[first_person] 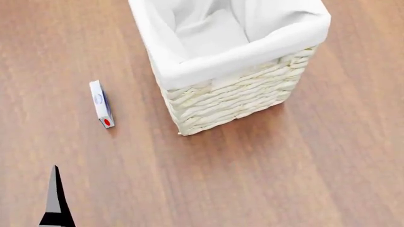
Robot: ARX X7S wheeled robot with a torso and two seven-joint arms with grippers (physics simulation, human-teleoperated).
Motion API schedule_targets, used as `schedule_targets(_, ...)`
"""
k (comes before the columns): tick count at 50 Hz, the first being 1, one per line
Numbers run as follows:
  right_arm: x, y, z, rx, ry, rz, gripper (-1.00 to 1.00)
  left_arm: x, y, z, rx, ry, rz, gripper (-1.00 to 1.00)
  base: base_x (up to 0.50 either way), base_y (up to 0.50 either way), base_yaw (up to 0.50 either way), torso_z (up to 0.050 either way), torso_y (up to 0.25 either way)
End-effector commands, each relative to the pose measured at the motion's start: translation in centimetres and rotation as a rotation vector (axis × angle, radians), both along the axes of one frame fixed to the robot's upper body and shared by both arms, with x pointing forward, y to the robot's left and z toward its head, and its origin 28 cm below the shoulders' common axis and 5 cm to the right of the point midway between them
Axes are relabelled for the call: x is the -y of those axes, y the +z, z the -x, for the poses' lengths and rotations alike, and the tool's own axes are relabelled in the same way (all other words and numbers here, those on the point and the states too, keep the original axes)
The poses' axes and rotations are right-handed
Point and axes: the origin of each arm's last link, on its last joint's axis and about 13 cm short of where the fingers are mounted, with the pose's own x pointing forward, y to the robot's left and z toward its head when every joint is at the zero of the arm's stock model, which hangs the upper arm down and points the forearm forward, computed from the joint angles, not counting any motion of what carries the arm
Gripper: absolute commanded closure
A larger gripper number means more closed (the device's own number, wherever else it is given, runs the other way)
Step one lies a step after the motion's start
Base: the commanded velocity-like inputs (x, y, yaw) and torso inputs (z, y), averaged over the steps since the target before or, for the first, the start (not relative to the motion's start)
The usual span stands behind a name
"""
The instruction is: Pick up the alphabet soup and the cream cheese box, and put them in the basket.
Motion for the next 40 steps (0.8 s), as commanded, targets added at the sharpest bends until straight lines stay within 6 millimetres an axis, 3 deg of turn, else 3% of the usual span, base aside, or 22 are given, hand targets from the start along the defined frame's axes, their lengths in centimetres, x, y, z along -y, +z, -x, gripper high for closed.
schedule_targets(1,-0.1,-0.1,-0.2,-0.005,0.011,-0.013,-1.00,-0.1,-0.1,0.0,0.001,0.009,0.001,-1.00,0.00,0.00,0.00,0.000,0.000)
schedule_targets(40,-0.9,-1.3,-1.5,-0.027,0.033,-0.019,-1.00,-0.2,0.2,0.2,0.006,0.016,-0.005,-1.00,0.00,0.00,0.00,0.000,0.000)
